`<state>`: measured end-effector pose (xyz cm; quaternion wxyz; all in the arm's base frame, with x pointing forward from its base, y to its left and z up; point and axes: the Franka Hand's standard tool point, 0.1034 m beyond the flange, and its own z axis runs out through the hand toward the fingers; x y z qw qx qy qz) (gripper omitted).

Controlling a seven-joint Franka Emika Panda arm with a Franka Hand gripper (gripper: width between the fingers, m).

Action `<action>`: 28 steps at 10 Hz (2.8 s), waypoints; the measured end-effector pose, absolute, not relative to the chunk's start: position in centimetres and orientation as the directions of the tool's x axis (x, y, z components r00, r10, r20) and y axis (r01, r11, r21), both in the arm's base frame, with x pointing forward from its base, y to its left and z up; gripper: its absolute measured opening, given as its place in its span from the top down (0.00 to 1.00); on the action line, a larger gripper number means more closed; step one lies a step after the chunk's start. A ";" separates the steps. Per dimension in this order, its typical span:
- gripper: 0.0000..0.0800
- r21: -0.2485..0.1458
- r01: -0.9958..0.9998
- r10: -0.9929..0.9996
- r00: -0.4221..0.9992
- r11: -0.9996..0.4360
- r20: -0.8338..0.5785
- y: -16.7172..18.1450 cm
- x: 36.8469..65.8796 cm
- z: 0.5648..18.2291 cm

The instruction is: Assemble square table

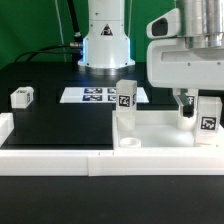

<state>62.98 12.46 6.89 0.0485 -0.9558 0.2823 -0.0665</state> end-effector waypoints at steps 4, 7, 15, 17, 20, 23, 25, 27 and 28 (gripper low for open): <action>0.19 -0.076 -0.275 -0.282 0.951 -0.959 0.128 11.8 63.4 7.2; 0.52 -0.092 -0.393 -0.402 0.908 -0.915 0.117 11.7 63.4 7.2; 0.63 -0.100 -0.916 -0.919 0.392 -0.387 -0.037 10.8 63.4 7.0; 0.63 -0.100 -0.916 -0.919 0.392 -0.387 -0.037 10.8 63.4 7.0; 0.31 -0.100 -0.916 -0.919 0.392 -0.387 -0.037 10.8 63.4 7.0; 0.19 -0.100 -0.951 -0.953 0.299 -0.293 -0.048 10.7 63.4 6.9; 0.19 -0.123 -0.820 -0.826 0.563 -0.559 0.006 11.3 63.6 6.9; 0.19 -0.114 -0.710 -0.716 0.697 -0.695 0.031 11.2 63.6 6.8; 0.19 -0.076 -0.560 -0.565 0.822 -0.825 0.068 11.9 63.3 6.6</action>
Offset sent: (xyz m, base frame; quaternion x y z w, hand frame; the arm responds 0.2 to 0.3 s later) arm 0.0000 0.0000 0.0000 0.0000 0.0000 0.0650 0.9979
